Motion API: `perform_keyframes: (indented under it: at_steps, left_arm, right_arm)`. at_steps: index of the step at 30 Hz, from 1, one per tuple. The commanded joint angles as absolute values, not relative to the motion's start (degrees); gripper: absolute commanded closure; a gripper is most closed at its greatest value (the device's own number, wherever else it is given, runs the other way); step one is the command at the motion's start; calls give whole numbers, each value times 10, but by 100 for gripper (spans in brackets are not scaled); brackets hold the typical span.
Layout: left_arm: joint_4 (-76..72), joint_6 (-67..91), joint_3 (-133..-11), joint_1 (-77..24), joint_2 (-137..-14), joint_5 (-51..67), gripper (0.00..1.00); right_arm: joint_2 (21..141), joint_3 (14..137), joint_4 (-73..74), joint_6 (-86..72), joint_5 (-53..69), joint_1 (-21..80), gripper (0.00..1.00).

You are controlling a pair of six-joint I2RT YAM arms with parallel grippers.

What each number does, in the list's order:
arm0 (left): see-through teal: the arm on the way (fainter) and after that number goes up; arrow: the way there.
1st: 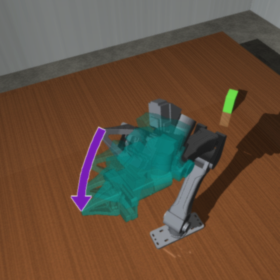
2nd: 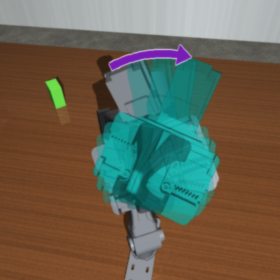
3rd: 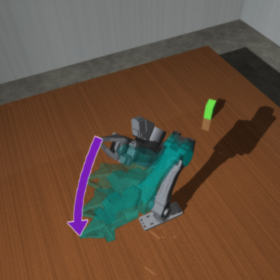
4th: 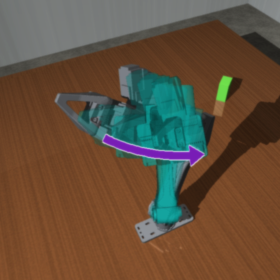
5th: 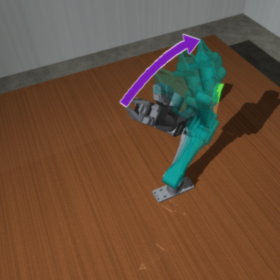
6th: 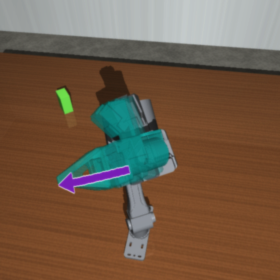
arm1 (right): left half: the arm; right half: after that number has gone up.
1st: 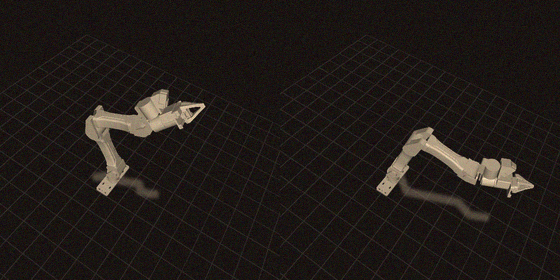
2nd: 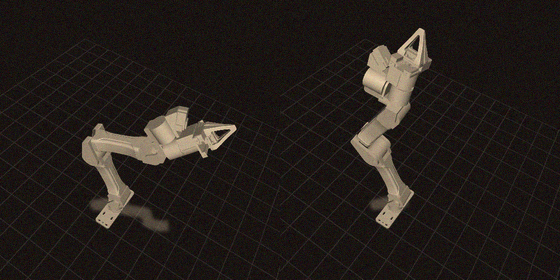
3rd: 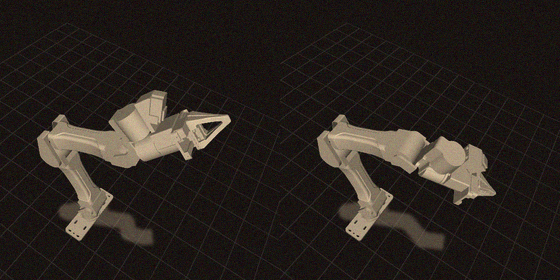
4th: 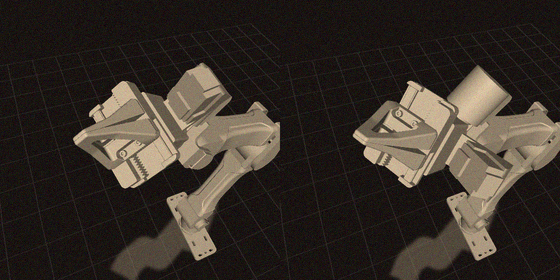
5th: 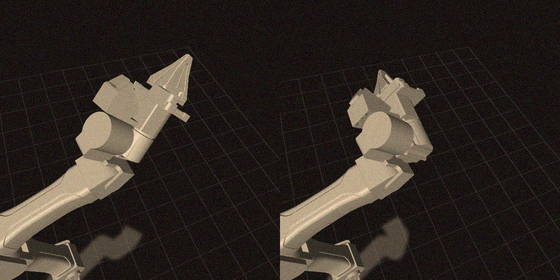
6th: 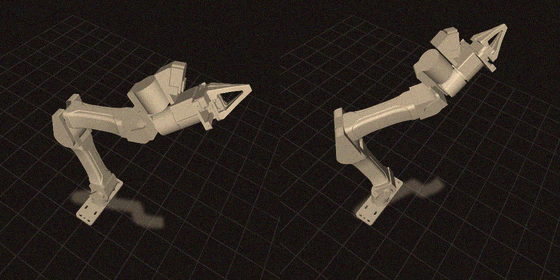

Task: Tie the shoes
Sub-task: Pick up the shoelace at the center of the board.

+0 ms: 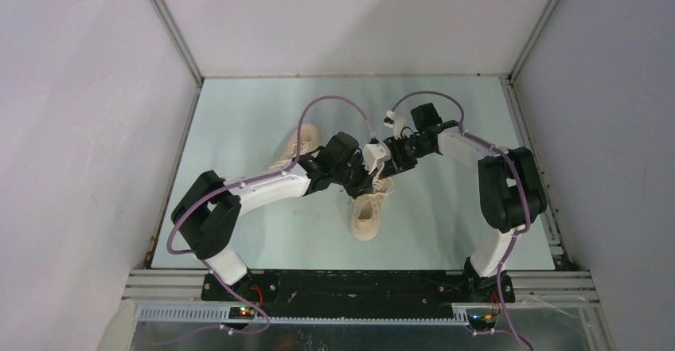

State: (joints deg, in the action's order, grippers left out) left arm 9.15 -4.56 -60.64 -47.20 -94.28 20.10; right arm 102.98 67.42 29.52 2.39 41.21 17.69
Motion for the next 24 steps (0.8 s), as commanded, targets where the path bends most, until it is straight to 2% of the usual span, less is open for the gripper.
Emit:
perform_keyframes:
  at_steps: [1, 6, 8, 9, 11, 14, 24]
  left_arm:
    - [84, -61, -604, -468, -925, 181, 90]
    - [83, -61, -603, -468, -923, 180, 89]
    - [81, -61, -602, -468, -924, 180, 89]
    - [81, -60, -602, -468, -923, 181, 89]
    - [81, -61, -602, -468, -923, 181, 89]
    - [81, -64, -602, -467, -924, 185, 90]
    - [84, -70, -603, -468, -926, 199, 94]
  right_arm:
    - [1035, 680, 301, 47, 434, 189, 61]
    - [1027, 685, 315, 76, 423, 200, 63]
    - [1028, 690, 321, 84, 391, 208, 74]
    - [1029, 692, 324, 84, 379, 212, 84]
    - [1029, 694, 325, 68, 346, 209, 92]
    - [1021, 694, 319, 43, 335, 172, 94]
    - [985, 676, 309, -15, 400, 36, 88]
